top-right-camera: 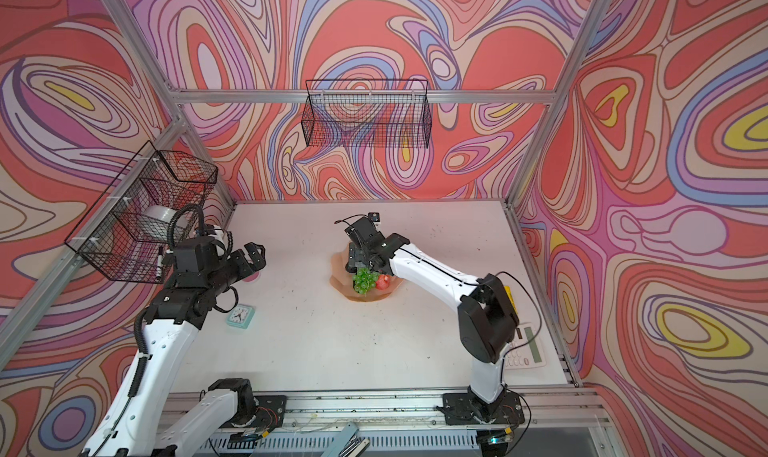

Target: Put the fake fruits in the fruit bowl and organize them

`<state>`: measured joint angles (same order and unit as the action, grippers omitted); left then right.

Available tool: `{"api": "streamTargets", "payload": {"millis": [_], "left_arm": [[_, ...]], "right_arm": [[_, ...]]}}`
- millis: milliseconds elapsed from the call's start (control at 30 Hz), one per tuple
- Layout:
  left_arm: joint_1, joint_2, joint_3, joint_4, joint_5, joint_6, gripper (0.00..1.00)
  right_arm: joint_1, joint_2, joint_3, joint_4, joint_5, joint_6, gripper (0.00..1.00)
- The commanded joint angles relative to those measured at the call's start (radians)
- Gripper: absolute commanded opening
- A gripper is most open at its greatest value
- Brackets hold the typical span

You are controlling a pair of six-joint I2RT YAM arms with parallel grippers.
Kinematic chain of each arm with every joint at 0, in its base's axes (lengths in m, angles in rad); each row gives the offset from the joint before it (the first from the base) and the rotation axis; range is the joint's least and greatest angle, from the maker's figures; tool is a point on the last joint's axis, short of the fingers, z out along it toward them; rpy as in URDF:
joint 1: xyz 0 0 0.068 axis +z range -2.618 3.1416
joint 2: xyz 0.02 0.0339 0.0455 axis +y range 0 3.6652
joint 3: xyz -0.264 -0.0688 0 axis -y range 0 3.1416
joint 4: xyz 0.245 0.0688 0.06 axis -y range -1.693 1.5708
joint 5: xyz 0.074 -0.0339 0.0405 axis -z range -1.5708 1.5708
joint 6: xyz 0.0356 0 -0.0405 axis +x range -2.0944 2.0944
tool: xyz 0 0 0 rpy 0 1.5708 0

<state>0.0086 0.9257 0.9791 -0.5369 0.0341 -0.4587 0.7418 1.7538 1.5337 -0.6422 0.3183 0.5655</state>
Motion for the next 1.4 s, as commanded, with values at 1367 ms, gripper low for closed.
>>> {"api": "streamTargets", "payload": {"millis": [1367], "left_arm": [[-0.058,0.558,-0.774,1.693,-0.245,0.43,1.0]], "right_arm": [[-0.716,-0.098,-1.121,1.656,-0.232,-0.553,0.98]]}}
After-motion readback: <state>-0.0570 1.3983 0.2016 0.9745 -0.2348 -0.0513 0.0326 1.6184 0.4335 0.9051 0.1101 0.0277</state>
